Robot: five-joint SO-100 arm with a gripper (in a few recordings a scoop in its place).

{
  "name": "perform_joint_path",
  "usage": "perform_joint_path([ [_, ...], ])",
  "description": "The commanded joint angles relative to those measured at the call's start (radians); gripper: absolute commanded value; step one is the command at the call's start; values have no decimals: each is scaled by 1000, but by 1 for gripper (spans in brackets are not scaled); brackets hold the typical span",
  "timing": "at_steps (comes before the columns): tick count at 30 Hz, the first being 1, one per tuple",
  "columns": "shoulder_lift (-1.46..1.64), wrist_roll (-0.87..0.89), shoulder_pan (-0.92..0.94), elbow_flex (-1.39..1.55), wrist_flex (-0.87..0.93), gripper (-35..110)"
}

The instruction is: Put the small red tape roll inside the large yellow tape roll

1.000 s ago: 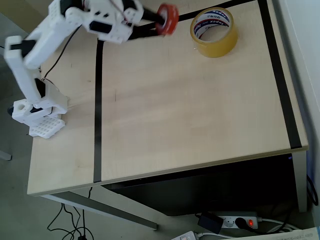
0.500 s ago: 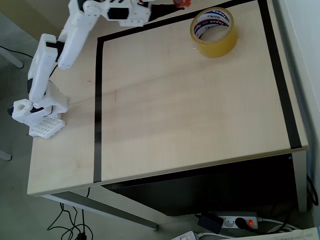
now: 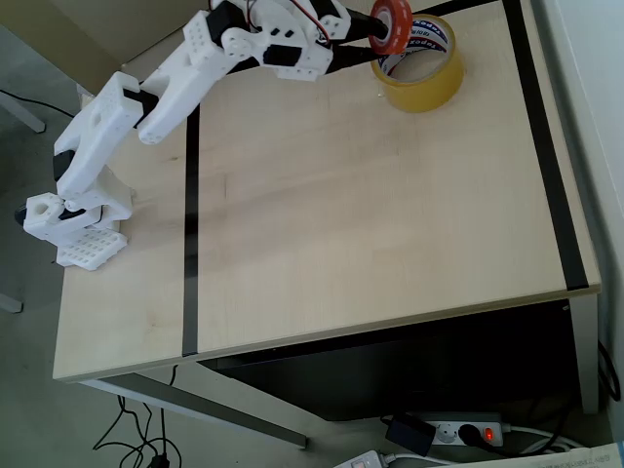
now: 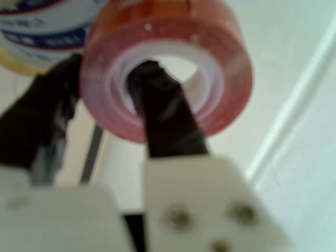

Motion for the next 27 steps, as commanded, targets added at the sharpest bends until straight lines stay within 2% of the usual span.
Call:
perform_joint_path([
  [1,35,11,-9,-132,-44,0],
  [5,9,11,-8,-137,-41,0],
  [12,-12,11,-5,-155,-5,15],
  [19,-15,11,9,-167,21,18],
  [21,-15,11,14,-193,55,17],
  [25,-9,11,23,-310,232,0],
  [27,25,11,32,-314,341,0],
])
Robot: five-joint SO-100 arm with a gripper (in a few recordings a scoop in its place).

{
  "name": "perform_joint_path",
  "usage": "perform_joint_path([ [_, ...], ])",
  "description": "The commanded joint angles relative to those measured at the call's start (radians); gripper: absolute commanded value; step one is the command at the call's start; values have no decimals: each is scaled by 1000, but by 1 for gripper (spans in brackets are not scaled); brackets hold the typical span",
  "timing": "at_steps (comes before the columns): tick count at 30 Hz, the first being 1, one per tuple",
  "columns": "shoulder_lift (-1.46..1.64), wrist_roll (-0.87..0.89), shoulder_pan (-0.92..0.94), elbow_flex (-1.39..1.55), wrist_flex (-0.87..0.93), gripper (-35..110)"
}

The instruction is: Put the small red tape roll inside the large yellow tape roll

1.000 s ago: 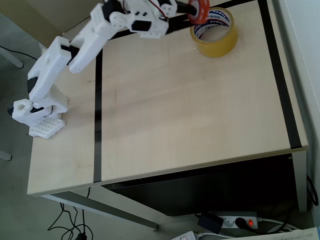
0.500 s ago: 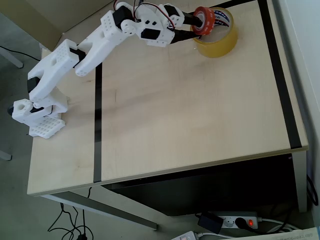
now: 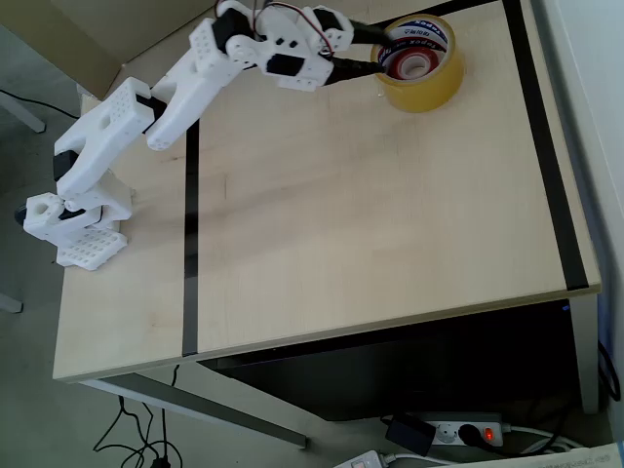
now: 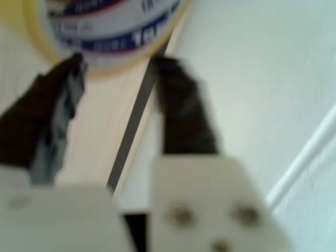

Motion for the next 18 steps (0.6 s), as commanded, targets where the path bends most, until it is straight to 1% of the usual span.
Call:
perform_joint_path([
  [1,120,11,15,-121,198,0],
  [5,186,25,38,-121,423,0],
  [7,219,66,51,-109,491,0],
  [9,348,100,63,71,491,0],
  [14,620,103,48,466,491,0],
  [18,782,127,21,681,491,0],
])
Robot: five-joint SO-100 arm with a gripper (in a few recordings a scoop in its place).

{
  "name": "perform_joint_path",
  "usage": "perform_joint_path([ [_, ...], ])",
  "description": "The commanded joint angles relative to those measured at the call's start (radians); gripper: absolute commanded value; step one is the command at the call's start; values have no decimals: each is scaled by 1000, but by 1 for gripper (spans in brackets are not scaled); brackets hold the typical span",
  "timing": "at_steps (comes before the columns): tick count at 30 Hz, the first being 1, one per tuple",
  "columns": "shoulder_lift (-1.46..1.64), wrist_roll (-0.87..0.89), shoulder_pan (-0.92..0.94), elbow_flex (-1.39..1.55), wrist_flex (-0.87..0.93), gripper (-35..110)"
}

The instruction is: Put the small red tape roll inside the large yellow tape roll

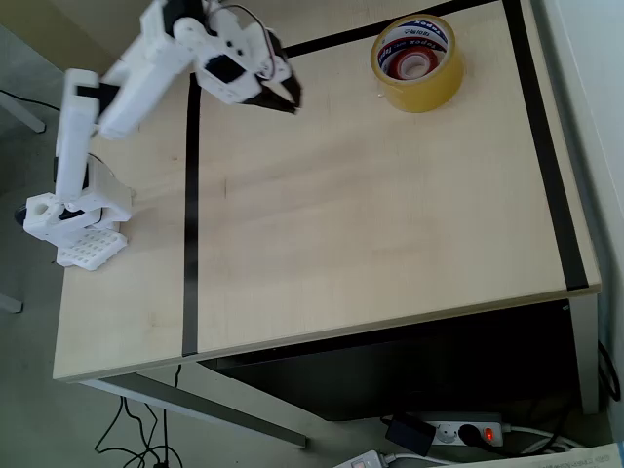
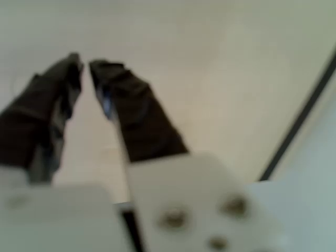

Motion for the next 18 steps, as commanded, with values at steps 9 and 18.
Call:
perform_joint_path([
  [9,698,83,-51,692,-215,0],
  [18,1109,143,32,1437,-707,0],
])
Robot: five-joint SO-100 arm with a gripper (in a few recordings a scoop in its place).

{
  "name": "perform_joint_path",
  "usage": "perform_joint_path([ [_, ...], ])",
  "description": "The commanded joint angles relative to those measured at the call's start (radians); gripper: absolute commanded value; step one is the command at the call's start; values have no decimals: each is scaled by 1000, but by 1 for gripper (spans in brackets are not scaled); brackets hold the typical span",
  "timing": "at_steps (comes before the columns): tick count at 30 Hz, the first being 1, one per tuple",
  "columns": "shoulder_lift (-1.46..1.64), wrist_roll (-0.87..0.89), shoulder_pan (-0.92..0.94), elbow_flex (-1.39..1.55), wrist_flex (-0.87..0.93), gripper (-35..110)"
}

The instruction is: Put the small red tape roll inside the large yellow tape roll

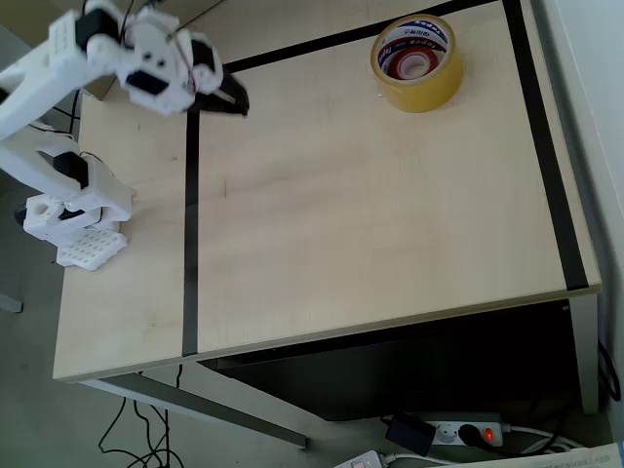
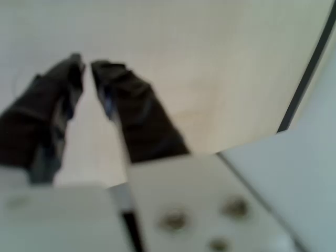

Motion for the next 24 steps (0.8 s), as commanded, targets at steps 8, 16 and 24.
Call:
perform_joint_path([
  [8,304,49,60,508,-394,0],
  [16,448,55,17,693,-422,0],
  [24,646,71,43,859,-442,0],
])
